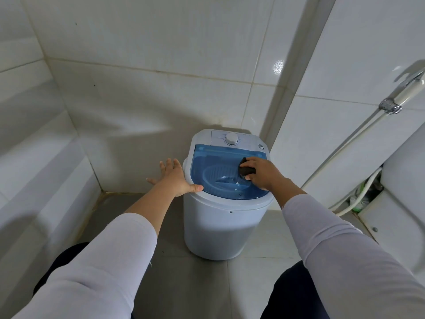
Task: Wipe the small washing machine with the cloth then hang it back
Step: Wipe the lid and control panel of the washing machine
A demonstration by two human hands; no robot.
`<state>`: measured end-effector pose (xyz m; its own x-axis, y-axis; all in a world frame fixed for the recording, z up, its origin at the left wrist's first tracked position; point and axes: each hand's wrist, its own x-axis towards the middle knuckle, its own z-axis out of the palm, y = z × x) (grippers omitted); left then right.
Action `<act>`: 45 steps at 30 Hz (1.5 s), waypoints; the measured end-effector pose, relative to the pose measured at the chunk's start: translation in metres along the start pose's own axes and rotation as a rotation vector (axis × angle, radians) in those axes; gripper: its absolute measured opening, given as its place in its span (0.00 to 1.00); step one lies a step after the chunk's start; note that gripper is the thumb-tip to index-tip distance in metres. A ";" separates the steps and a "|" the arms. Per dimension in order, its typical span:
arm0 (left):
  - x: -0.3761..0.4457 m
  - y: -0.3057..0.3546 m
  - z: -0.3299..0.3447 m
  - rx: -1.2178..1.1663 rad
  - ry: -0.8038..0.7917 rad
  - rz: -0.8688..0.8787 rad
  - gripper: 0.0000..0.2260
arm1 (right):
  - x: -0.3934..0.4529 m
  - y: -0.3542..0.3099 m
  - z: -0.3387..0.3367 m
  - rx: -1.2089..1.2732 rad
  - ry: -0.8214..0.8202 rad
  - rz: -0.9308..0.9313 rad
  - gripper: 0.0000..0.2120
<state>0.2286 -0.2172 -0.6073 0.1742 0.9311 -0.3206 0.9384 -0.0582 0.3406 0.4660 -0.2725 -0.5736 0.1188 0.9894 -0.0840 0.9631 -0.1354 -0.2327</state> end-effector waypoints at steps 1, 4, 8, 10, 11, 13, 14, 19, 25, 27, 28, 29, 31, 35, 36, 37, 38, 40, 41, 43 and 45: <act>-0.001 0.001 0.000 0.007 0.006 0.000 0.55 | -0.004 0.006 -0.002 0.004 0.005 0.014 0.21; -0.002 0.001 0.000 0.021 0.013 -0.007 0.55 | -0.014 0.017 -0.004 0.031 0.027 0.055 0.20; -0.004 0.002 0.002 0.039 0.033 -0.009 0.55 | -0.024 0.027 -0.003 0.075 0.057 0.115 0.20; -0.005 0.002 0.003 0.031 0.043 -0.009 0.54 | -0.029 0.031 -0.003 0.094 0.065 0.148 0.20; -0.006 0.002 0.003 0.026 0.048 -0.011 0.54 | -0.030 0.032 -0.004 0.097 0.064 0.158 0.20; -0.007 0.000 0.004 0.009 0.058 -0.013 0.54 | -0.032 0.031 -0.009 0.100 0.062 0.164 0.17; -0.007 -0.002 0.005 -0.005 0.061 -0.013 0.54 | -0.031 0.027 -0.014 0.103 0.069 0.163 0.16; -0.003 -0.016 0.007 -0.133 0.085 -0.018 0.47 | -0.011 -0.021 -0.033 0.137 0.128 0.024 0.17; 0.003 -0.022 0.005 -0.204 0.090 -0.001 0.41 | 0.005 -0.099 -0.009 0.124 -0.003 -0.154 0.24; 0.004 -0.021 0.007 -0.217 0.077 0.015 0.41 | 0.007 -0.111 0.006 0.059 -0.074 -0.182 0.25; 0.005 -0.021 0.009 -0.222 0.071 0.019 0.41 | 0.007 -0.114 0.012 0.006 -0.116 -0.187 0.26; 0.007 -0.022 0.011 -0.229 0.067 0.019 0.41 | 0.008 -0.115 0.017 -0.052 -0.151 -0.189 0.26; 0.011 -0.024 0.014 -0.248 0.067 0.006 0.42 | 0.007 -0.113 0.023 -0.109 -0.177 -0.192 0.28; 0.017 -0.025 0.018 -0.269 0.076 -0.025 0.43 | -0.001 -0.105 0.030 -0.067 -0.142 -0.176 0.32; 0.017 -0.024 0.018 -0.270 0.078 -0.028 0.43 | -0.004 -0.103 0.032 -0.052 -0.126 -0.169 0.32; 0.017 -0.022 0.018 -0.270 0.082 -0.032 0.42 | -0.007 -0.101 0.035 -0.042 -0.106 -0.168 0.32; 0.017 -0.021 0.018 -0.272 0.087 -0.037 0.42 | -0.010 -0.098 0.036 -0.036 -0.085 -0.169 0.31; 0.014 -0.017 0.019 -0.287 0.094 -0.040 0.41 | -0.016 -0.091 0.039 -0.043 -0.053 -0.166 0.28; 0.013 -0.015 0.020 -0.294 0.095 -0.037 0.41 | -0.019 -0.086 0.038 -0.052 -0.047 -0.161 0.27; 0.011 -0.010 0.022 -0.299 0.090 -0.027 0.43 | -0.024 -0.077 0.037 -0.078 -0.050 -0.158 0.26; 0.007 -0.006 0.023 -0.288 0.089 -0.014 0.45 | -0.031 -0.067 0.035 -0.083 -0.049 -0.150 0.25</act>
<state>0.2314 -0.2182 -0.6318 0.1233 0.9597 -0.2527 0.8148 0.0475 0.5778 0.3892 -0.2958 -0.5889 -0.0374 0.9941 -0.1019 0.9859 0.0201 -0.1659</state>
